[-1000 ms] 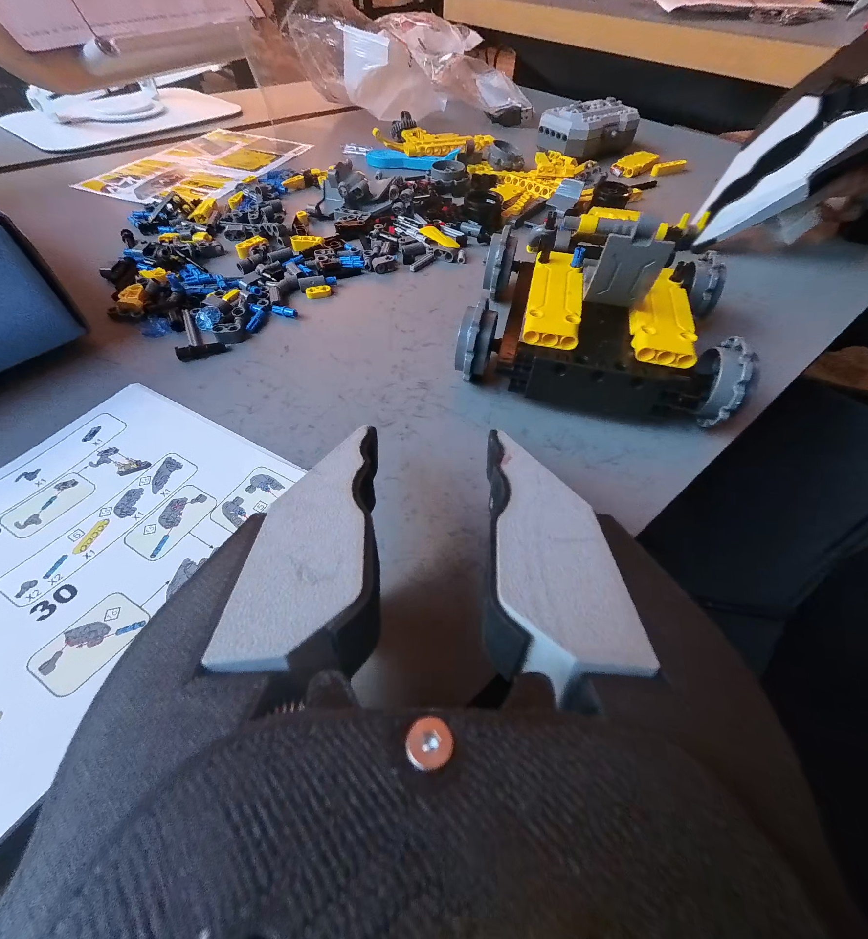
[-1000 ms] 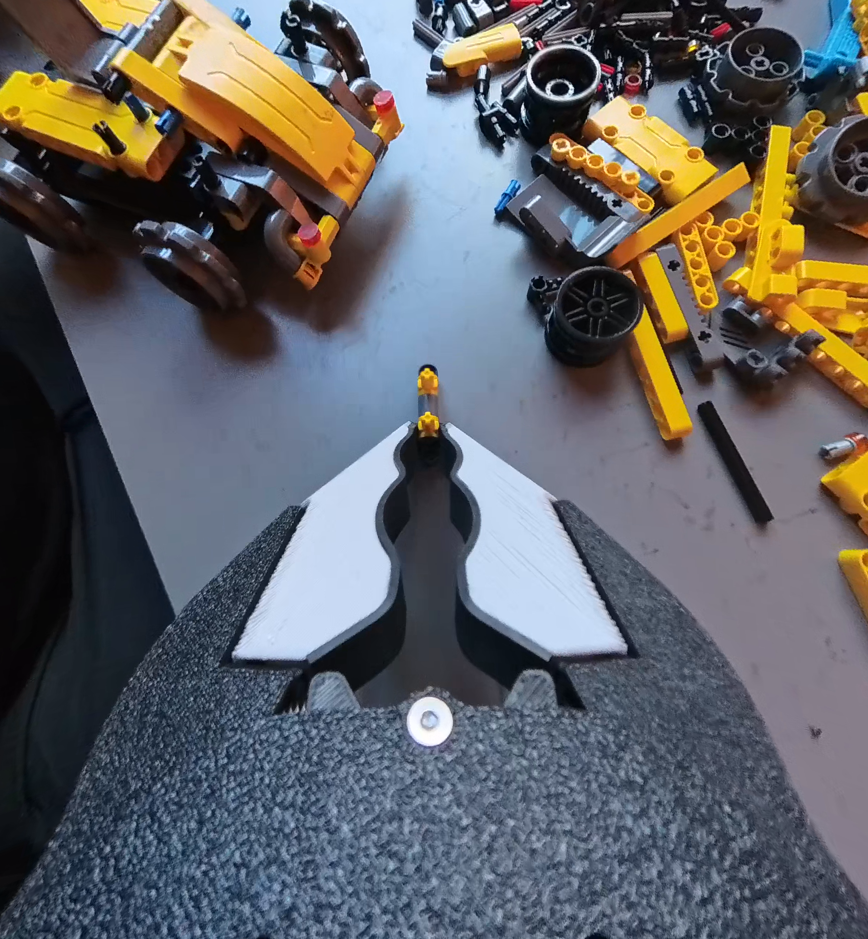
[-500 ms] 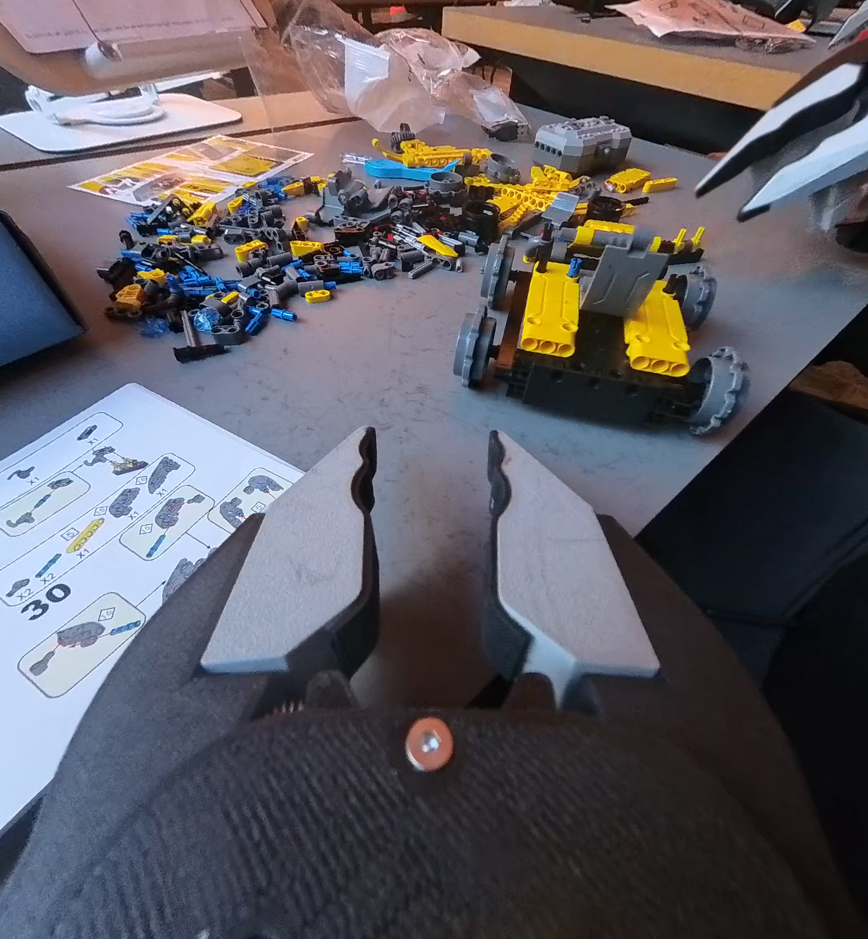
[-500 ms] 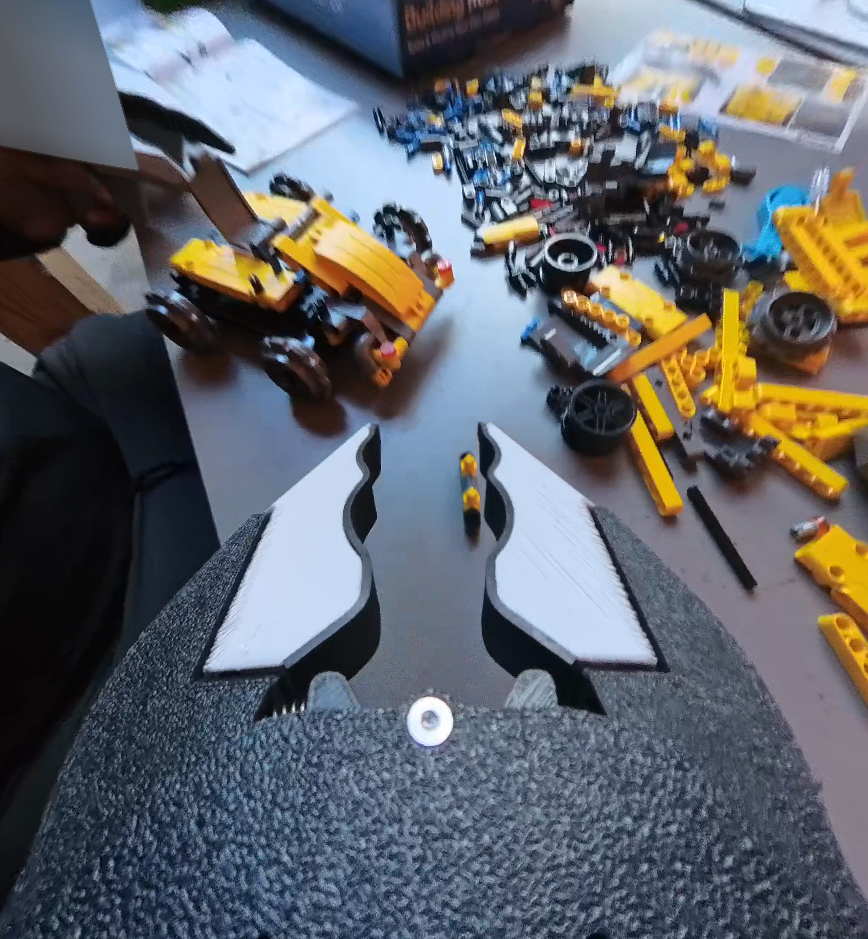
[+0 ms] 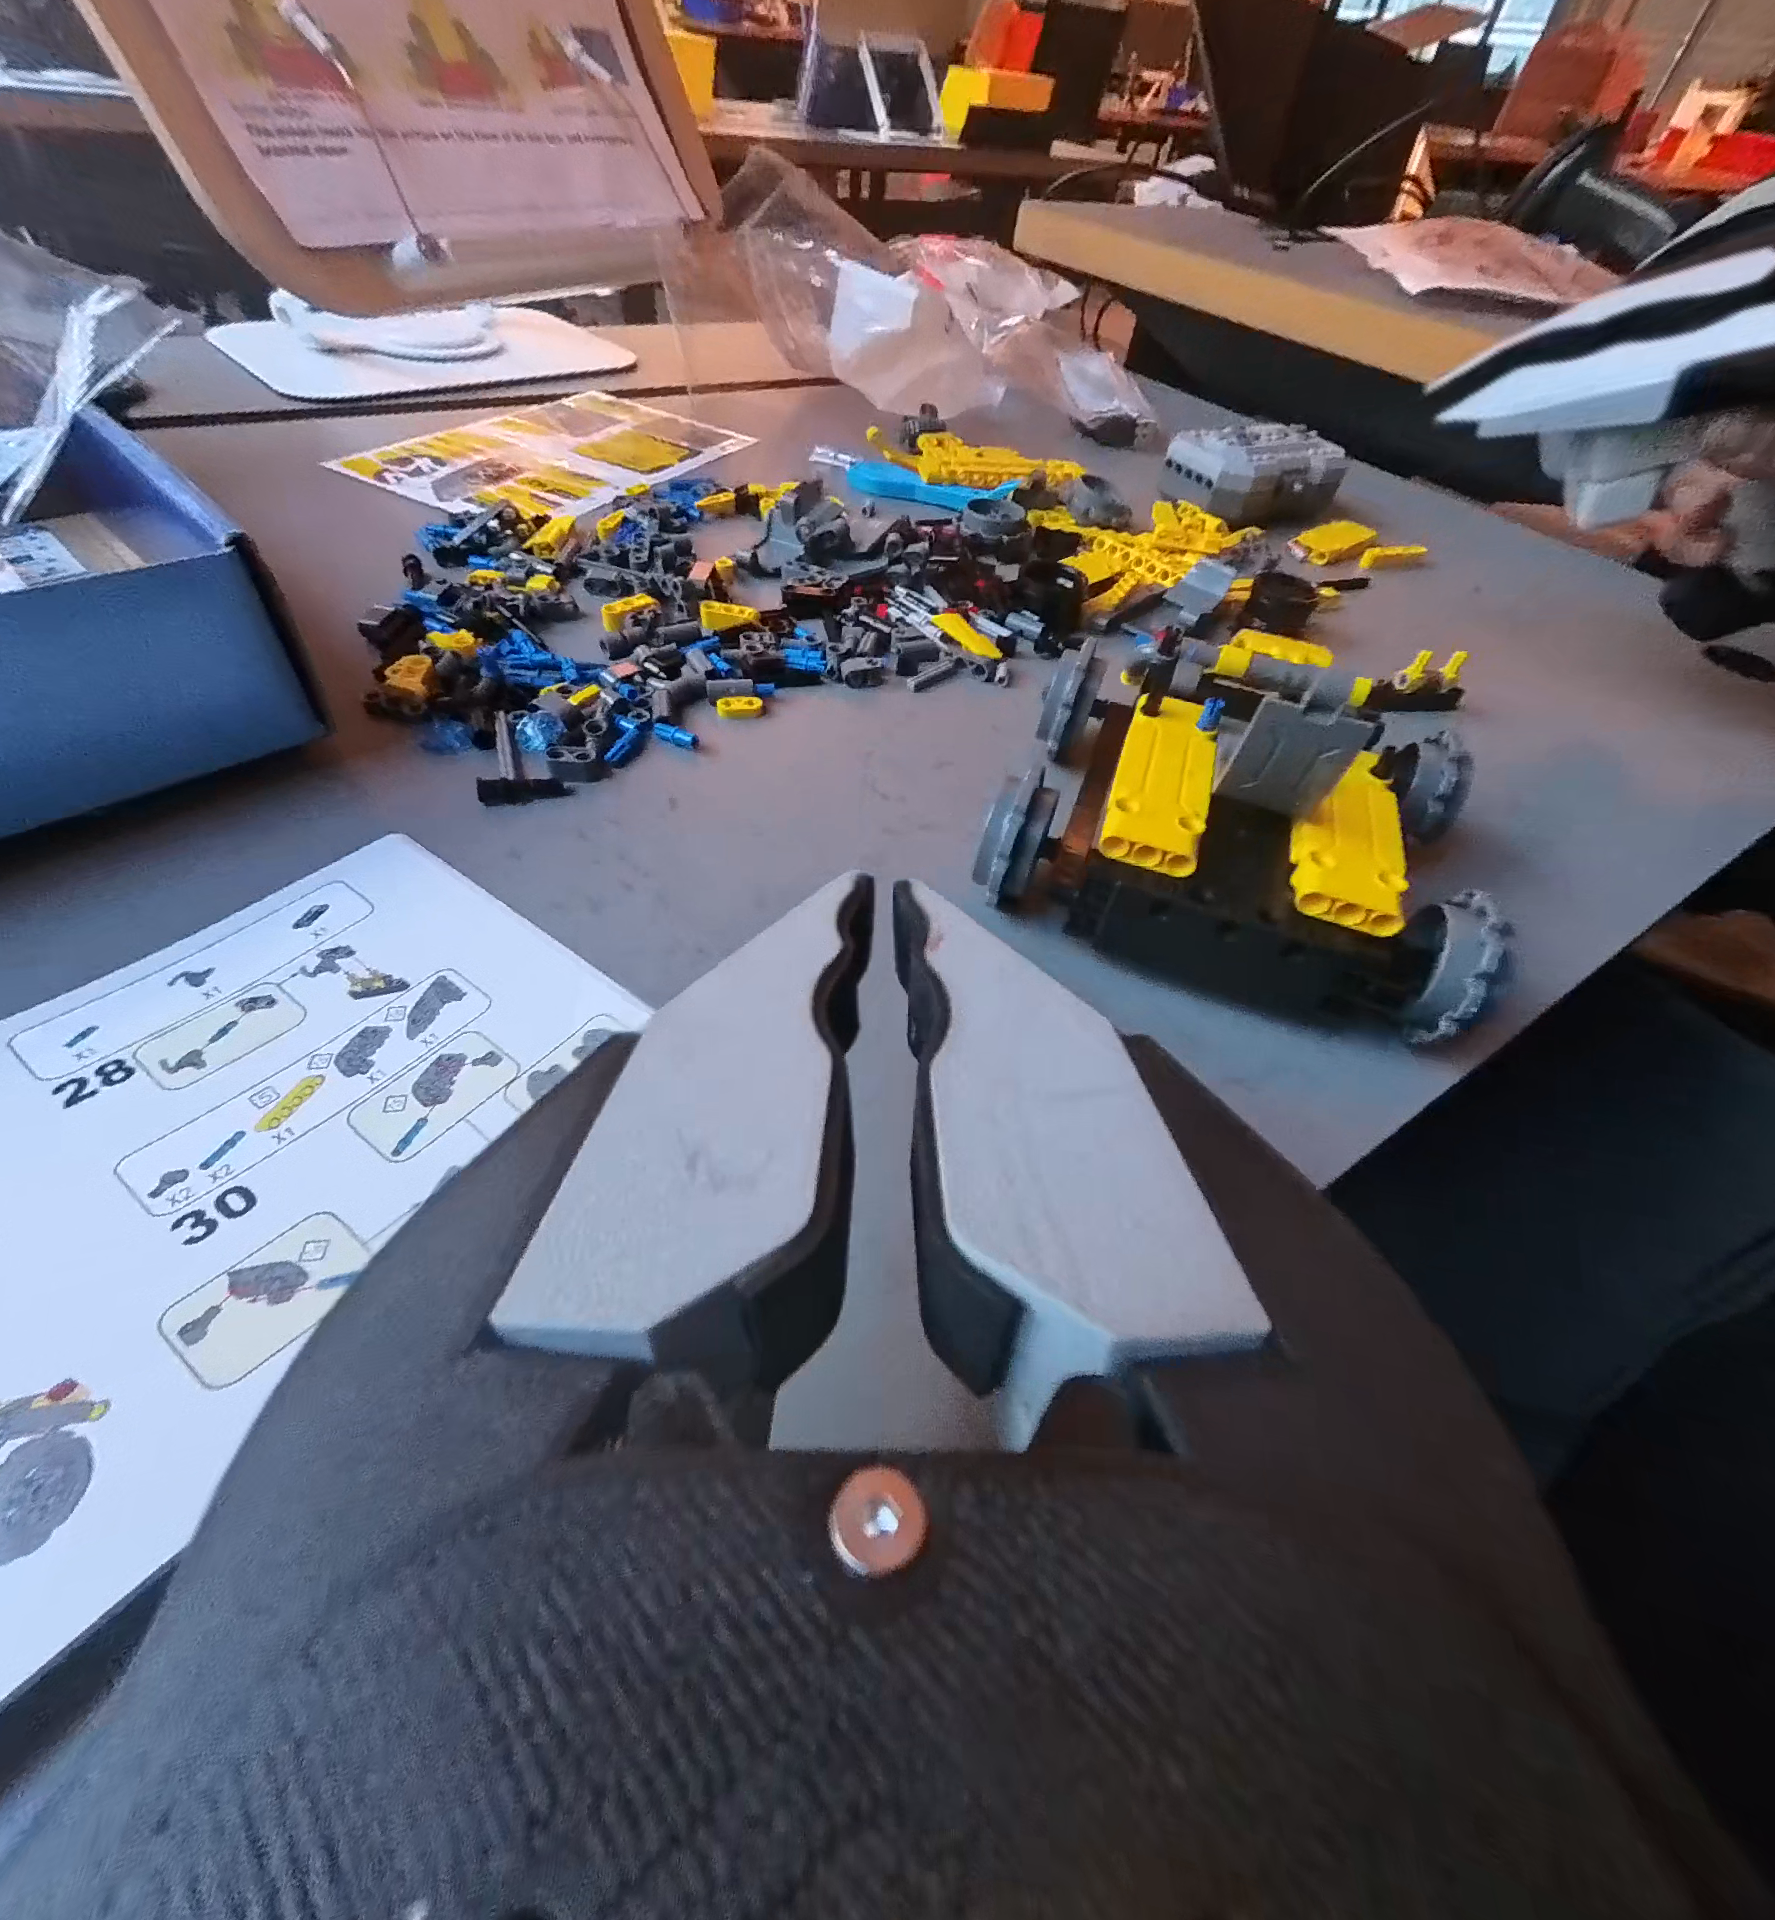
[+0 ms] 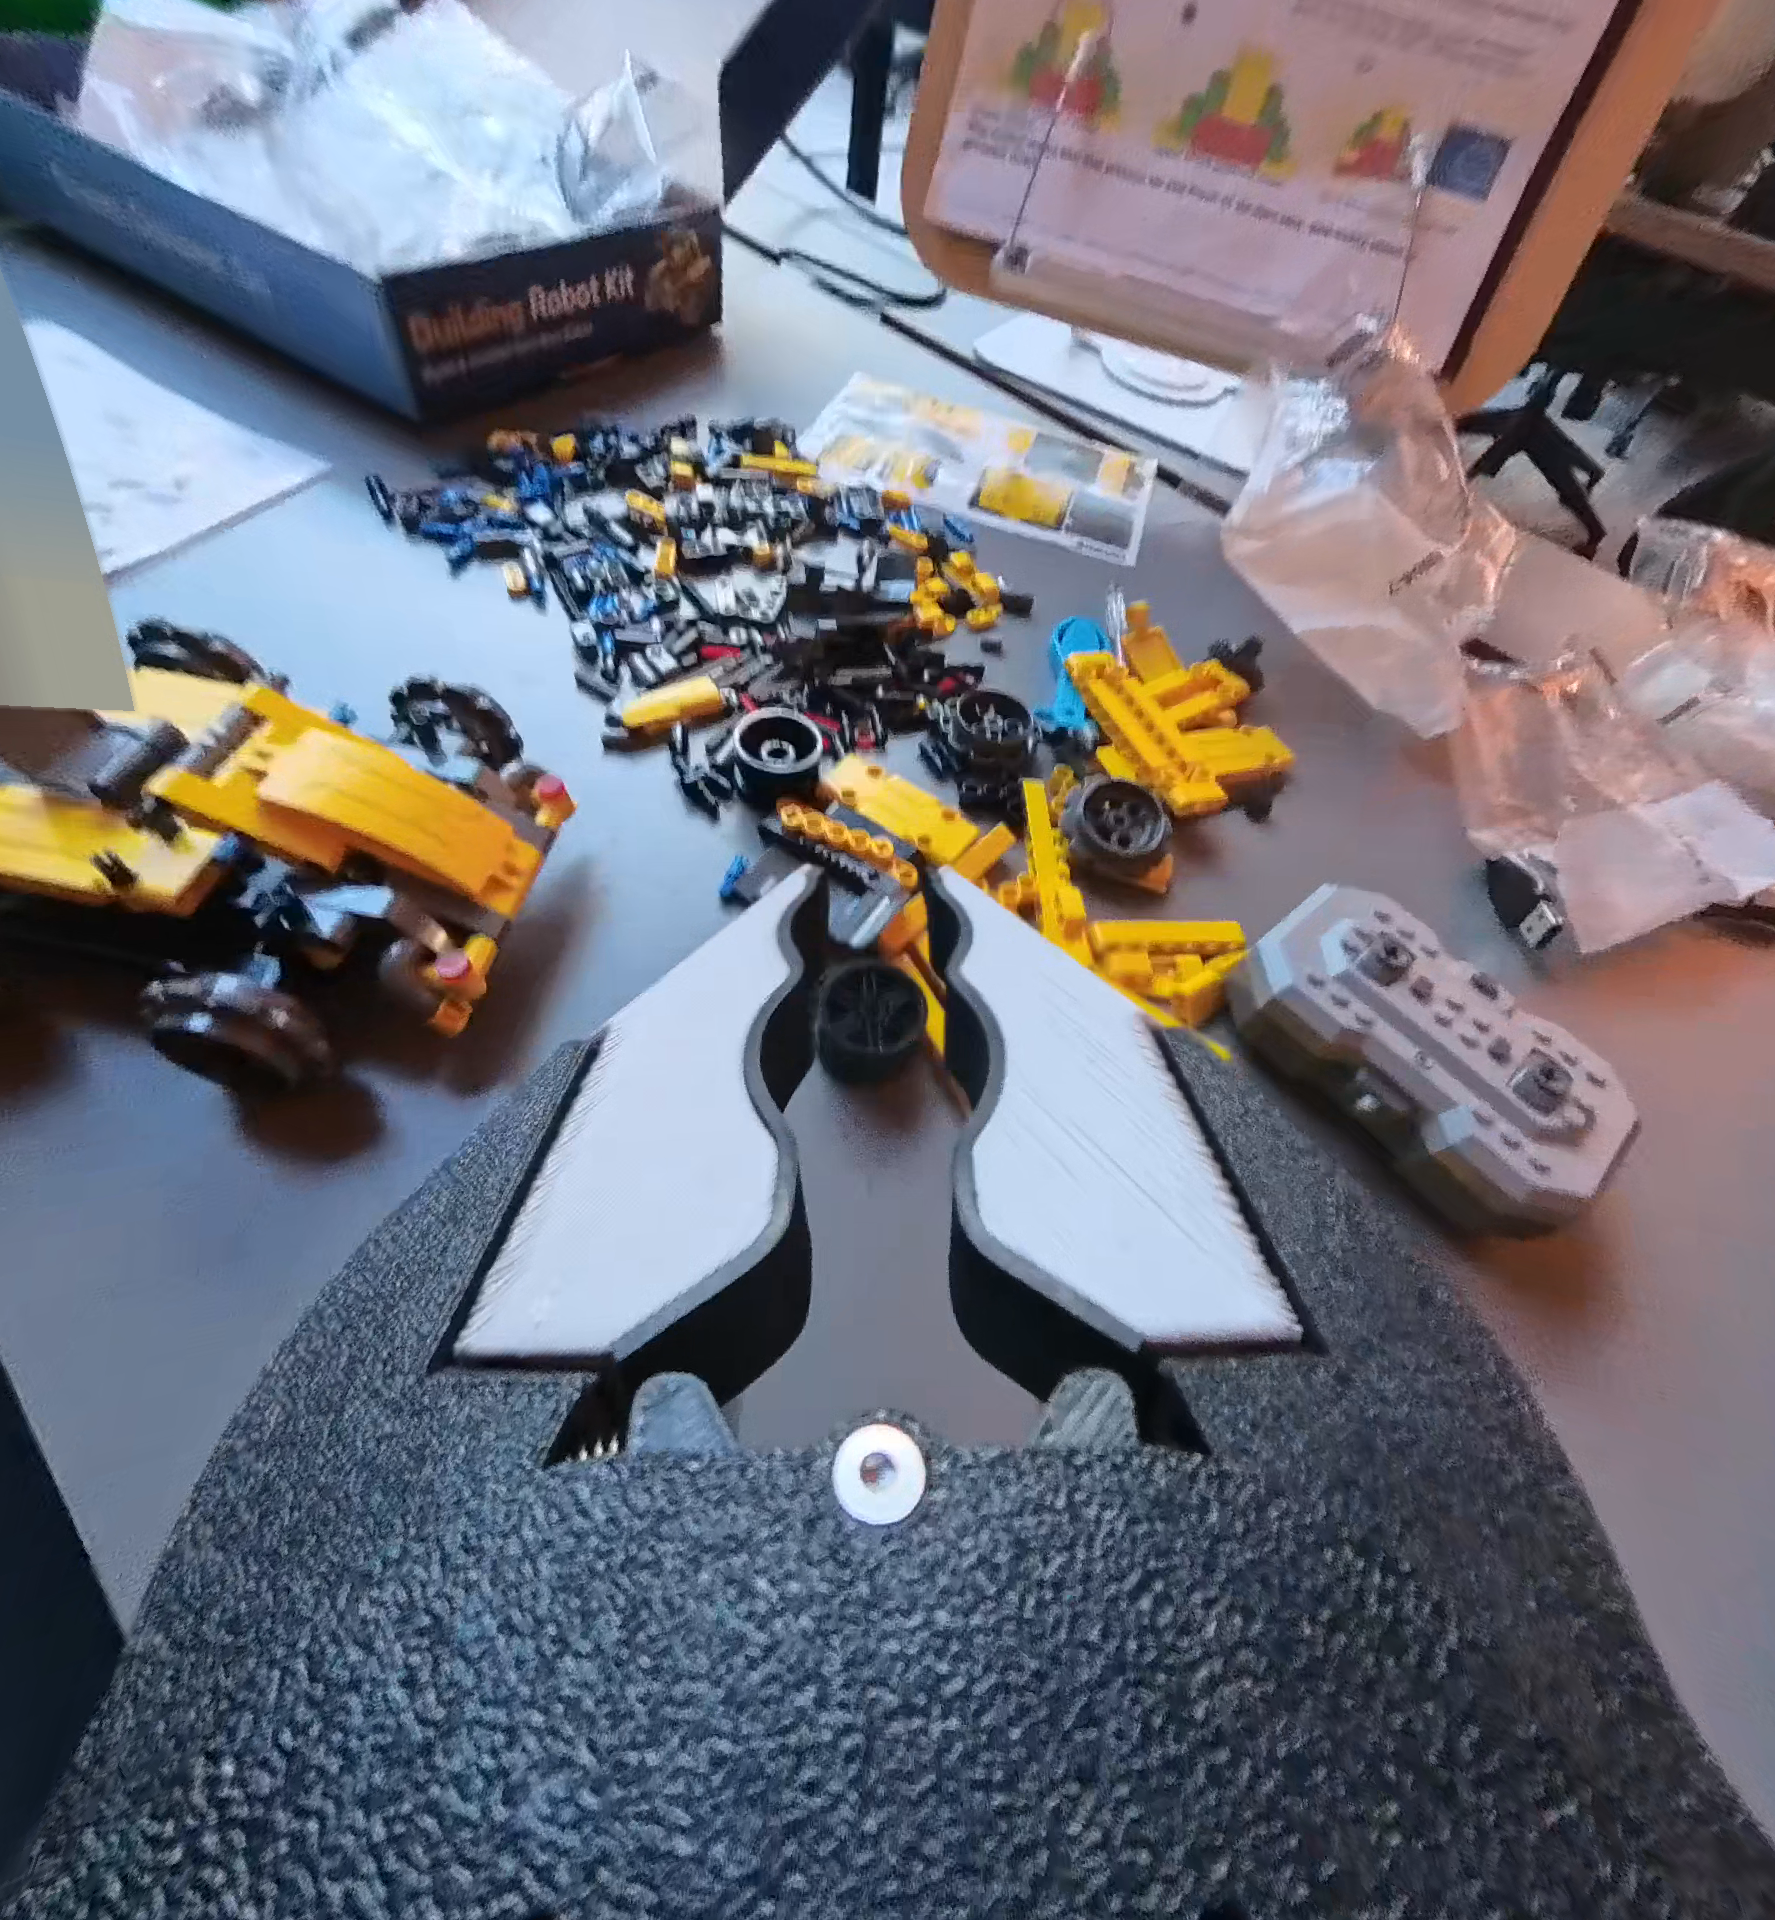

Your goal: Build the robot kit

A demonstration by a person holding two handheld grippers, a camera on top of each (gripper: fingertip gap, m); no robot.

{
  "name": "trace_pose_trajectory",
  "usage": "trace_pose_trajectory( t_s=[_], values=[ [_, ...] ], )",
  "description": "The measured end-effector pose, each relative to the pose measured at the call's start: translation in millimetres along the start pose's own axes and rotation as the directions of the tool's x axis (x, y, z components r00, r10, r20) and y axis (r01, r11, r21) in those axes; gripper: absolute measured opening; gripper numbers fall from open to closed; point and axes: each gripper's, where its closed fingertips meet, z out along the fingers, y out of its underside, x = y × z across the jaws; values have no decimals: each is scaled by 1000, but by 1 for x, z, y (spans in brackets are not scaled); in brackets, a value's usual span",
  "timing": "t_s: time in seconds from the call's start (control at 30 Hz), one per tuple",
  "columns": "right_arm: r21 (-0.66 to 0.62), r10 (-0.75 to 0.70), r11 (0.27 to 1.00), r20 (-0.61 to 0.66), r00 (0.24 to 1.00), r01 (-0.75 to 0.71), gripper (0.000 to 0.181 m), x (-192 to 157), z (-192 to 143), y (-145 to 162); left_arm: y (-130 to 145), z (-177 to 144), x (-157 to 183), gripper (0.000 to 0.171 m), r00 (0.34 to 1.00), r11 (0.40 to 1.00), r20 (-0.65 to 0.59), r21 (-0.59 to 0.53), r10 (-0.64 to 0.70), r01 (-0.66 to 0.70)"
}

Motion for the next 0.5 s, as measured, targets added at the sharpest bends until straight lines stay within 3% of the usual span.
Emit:
trace_pose_trajectory(
  t_s=[0.07, 0.13, 0.33, 0.5],
  values=[
    [14, 1, 1000, 35, 999, -1, 12, -5, 5, -10, 1, 5, 1, 0, 1000, 1000, -16, -17, -3, 2],
    [-11, -23, 1000, 43, 999, 24, 11, -8, 13, -14, -4, 12, 6, 0, 994, 998, -109, -69, 7, -14],
    [-5, -57, 998, 74, 996, 57, 13, -20, 29, -16, -29, 65, -22, 19, 972, 936, -206, -308, 109, -171],
    [-17, -60, 998, 81, 995, 61, 13, -23, 23, -3, -1, 103, -50, 17, 958, 826, -205, -490, 202, -279]
  ],
)
